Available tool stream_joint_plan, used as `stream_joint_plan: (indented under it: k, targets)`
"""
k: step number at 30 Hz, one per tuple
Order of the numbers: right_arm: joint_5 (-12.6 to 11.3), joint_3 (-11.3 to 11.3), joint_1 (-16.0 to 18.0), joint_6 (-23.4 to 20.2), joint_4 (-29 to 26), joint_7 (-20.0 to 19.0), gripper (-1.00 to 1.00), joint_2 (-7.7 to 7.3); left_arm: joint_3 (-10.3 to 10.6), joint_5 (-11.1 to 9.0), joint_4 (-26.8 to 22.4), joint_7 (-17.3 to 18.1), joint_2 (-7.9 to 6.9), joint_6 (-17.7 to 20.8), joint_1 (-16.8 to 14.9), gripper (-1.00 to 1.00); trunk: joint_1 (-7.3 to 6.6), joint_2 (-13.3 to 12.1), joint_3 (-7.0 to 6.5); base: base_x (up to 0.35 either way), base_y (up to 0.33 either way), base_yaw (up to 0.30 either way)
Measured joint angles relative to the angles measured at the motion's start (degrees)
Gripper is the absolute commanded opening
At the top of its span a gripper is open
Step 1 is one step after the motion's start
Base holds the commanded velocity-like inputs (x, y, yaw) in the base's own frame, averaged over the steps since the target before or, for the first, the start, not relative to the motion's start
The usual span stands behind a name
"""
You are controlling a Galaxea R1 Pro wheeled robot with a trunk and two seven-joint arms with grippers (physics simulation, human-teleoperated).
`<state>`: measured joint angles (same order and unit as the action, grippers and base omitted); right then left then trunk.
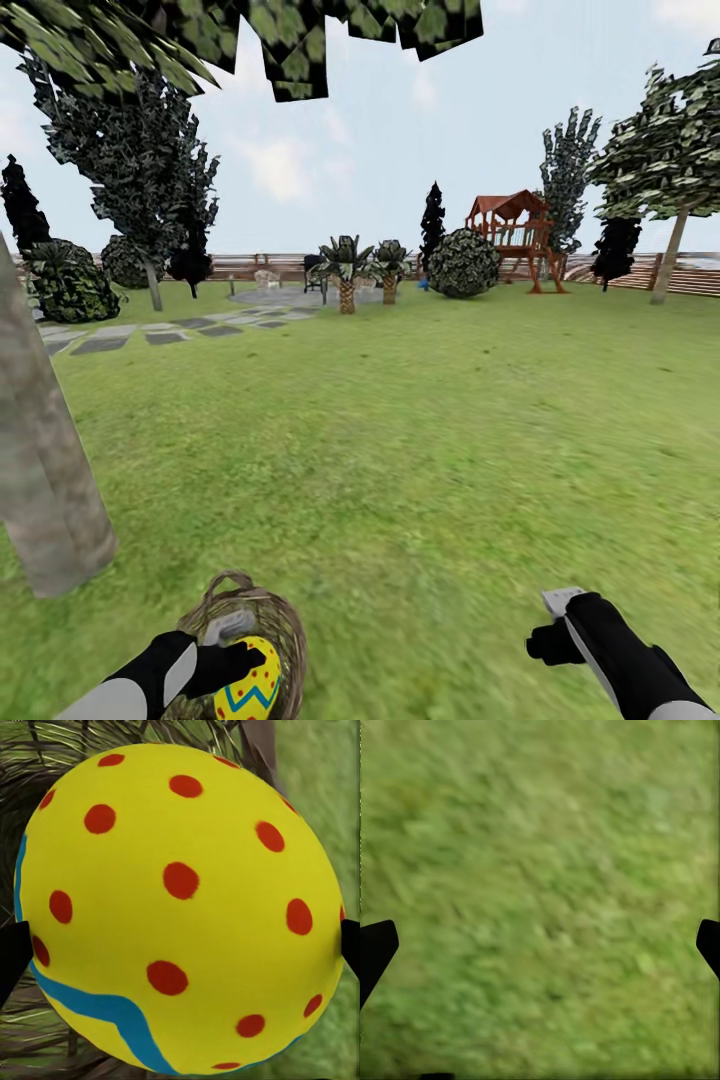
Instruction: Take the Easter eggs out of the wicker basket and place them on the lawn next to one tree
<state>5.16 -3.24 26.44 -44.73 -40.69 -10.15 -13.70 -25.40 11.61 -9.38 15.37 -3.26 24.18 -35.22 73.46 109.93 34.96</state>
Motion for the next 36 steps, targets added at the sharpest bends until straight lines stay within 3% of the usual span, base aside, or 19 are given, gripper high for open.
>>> stream_joint_plan:
  k: [5, 36]
  targets:
    - [0.07, 0.00, 0.01, 0.05, 0.15, 0.07, 1.00, 0.62, 0.04, 0.00, 0.00, 0.00, 0.06, -0.18, 0.00, -1.00, -1.10, -2.01, -0.90, -0.002, -0.002, 0.000]
    - [0.09, 0.00, 0.00, 0.07, 0.17, 0.10, 1.00, 0.84, 0.13, 0.06, -0.01, -0.07, 0.12, -0.19, 0.01, -1.00, -7.91, -14.44, -6.46, -0.051, -0.032, 0.020]
